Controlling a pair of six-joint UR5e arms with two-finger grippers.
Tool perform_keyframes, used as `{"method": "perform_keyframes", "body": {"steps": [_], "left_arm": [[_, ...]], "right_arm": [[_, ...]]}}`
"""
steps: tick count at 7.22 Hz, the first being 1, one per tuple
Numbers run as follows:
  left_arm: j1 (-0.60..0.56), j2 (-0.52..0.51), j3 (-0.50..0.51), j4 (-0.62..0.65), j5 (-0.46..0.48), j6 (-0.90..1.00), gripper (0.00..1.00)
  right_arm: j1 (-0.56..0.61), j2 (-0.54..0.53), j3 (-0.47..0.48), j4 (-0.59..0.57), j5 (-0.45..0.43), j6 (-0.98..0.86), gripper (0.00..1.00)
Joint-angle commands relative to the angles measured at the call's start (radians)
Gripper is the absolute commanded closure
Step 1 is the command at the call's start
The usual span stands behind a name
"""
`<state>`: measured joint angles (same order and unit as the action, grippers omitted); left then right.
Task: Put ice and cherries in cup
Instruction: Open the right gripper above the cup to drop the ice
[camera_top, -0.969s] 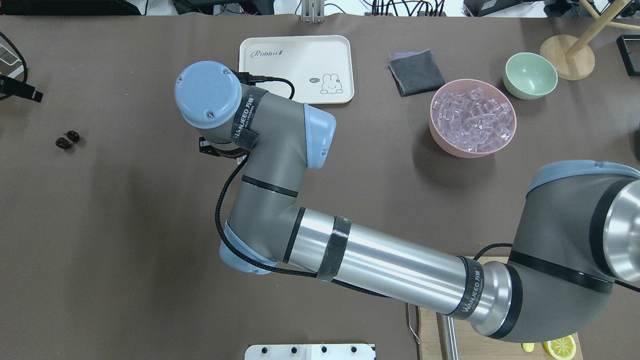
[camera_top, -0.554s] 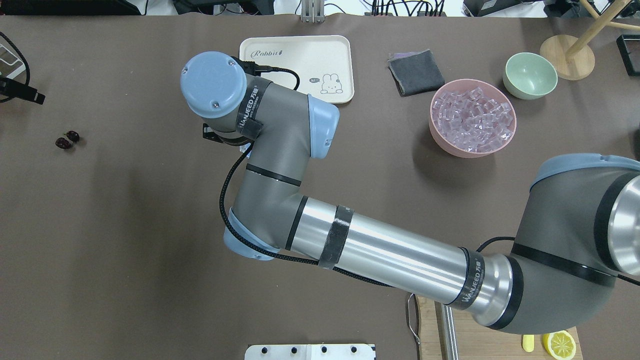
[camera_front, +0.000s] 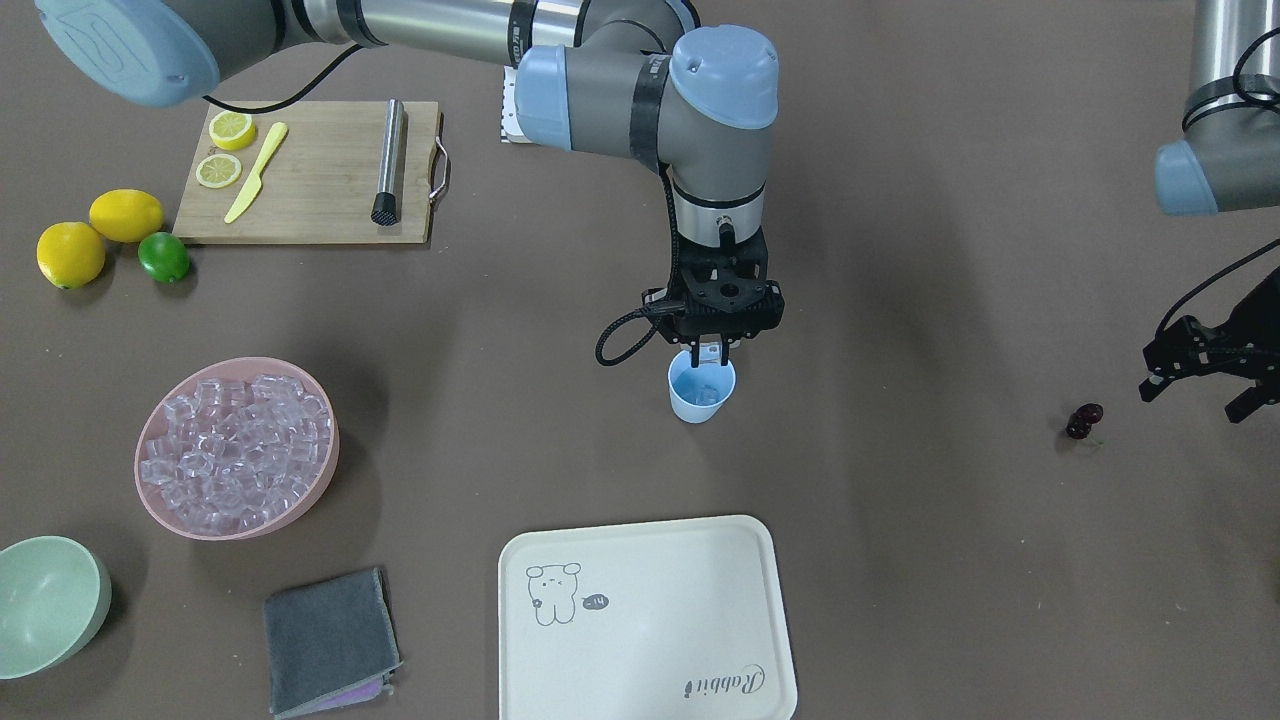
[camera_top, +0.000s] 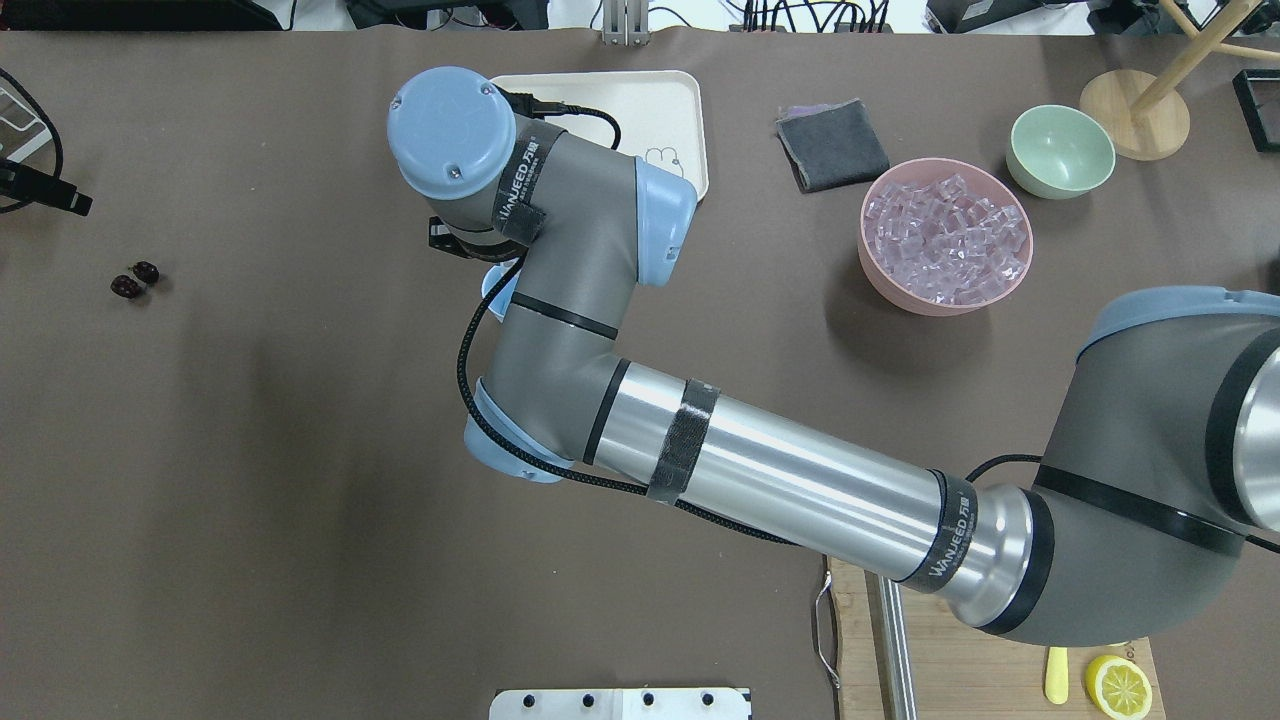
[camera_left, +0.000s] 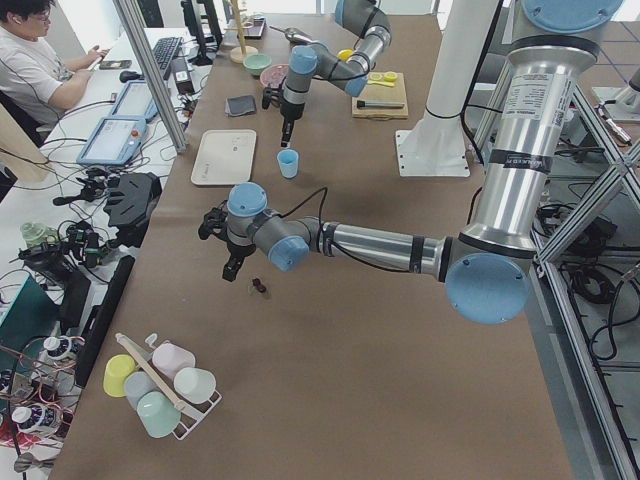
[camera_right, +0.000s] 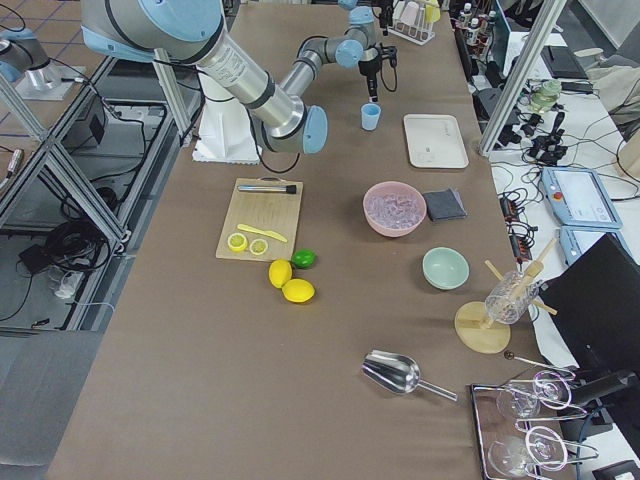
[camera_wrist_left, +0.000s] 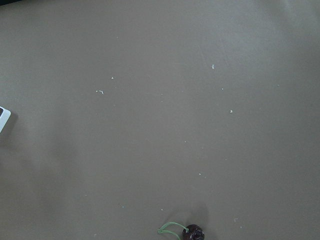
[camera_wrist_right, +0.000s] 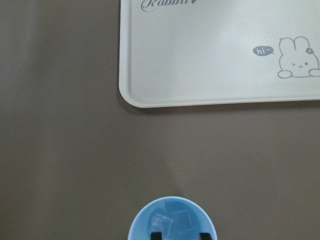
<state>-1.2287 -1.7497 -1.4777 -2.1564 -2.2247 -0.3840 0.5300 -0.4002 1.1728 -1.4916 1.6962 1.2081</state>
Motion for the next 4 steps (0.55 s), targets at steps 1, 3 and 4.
{"method": "perform_keyframes", "body": {"steps": [1,3,4], "left_arm": [[0.014,-0.002,0.008,0.0,0.0,0.001,0.02],[0.014,-0.001,0.007,0.0,0.0,0.005,0.02],[0.015,-0.001,0.007,0.0,0.0,0.008,0.02]], "right_arm": [[-0.001,-0.003,-0.068,0.074,-0.003,-0.001,1.0],[-0.002,-0.006,-0.073,0.091,-0.003,-0.002,1.0],[-0.002,-0.006,-0.073,0.093,-0.001,-0.004,0.75]]}}
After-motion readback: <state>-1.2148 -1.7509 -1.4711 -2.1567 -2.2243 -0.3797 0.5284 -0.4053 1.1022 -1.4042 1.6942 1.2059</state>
